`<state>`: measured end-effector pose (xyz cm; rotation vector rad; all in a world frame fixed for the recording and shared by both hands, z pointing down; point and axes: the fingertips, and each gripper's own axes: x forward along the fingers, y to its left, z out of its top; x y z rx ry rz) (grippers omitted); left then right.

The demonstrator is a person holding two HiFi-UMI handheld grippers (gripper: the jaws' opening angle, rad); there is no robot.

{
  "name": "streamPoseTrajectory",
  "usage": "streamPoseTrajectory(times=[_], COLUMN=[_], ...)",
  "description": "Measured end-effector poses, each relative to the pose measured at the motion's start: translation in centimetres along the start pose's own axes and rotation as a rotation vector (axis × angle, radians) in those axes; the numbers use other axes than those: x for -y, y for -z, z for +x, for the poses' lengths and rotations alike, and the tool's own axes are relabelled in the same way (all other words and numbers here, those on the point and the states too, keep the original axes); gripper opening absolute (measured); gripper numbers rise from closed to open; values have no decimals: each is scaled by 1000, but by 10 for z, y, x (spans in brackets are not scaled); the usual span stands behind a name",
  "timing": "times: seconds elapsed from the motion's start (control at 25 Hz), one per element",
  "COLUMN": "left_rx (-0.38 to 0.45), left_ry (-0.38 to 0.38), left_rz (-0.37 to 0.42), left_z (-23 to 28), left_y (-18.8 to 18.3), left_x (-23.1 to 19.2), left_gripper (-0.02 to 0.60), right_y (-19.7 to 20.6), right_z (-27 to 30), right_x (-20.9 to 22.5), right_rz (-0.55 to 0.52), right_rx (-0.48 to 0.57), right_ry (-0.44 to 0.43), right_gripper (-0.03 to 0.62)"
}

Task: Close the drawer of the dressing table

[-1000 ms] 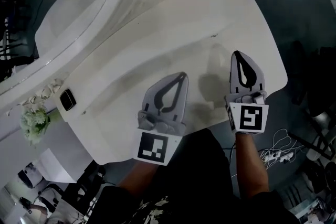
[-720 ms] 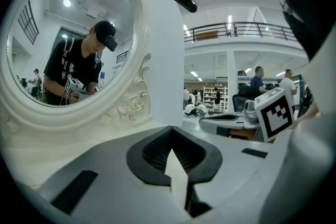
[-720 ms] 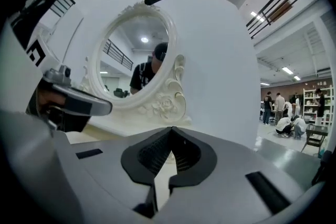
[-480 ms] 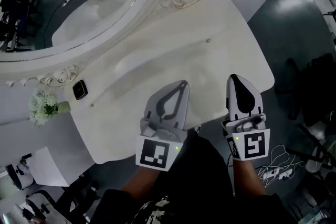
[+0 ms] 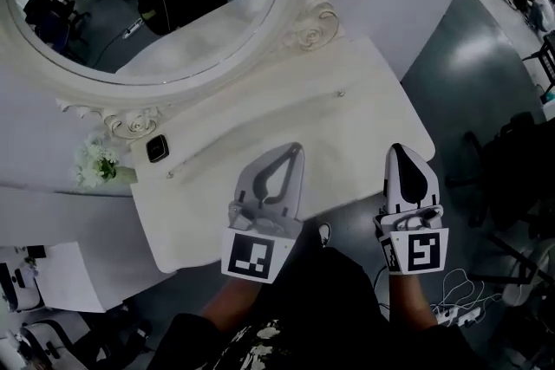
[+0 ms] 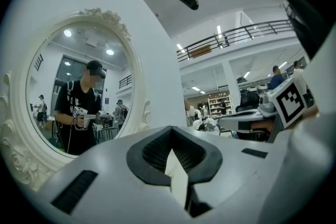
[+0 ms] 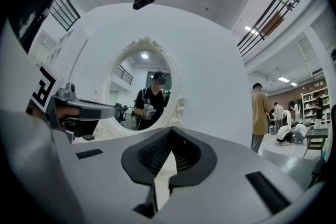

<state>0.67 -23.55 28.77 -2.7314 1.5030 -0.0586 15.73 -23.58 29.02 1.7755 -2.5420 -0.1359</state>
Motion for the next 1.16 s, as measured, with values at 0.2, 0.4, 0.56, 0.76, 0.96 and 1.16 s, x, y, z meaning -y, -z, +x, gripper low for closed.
streamPoseTrajectory(times=[0.2, 0.4, 0.56, 0.76, 0.96, 1.16], left_rx=[44, 60, 77, 84, 89, 90], left_ry=[-15, -24, -31, -23, -20, -20], left_rz=[10, 1, 12, 23, 36, 39], left_z=[-14, -21, -24, -23, -20, -18], left_y=[-19, -22, -29, -34, -37, -37], left_x=[0, 1, 2, 9, 9, 6], left_gripper=[2, 2, 2, 2, 2, 2], right_y=[-15, -23, -26, -24, -26, -26], right_z=[-15, -22, -26, -27, -26, -23], right_x=[-7, -12, -15, -14, -13, -16], right_rz=[0, 5, -18, -35, -42, -59], right_rx=[5, 13, 35, 17, 28, 41], right_ry=[-17, -8, -24, -14, -11, -34], right_gripper=[-3, -3, -3, -3, -3, -3])
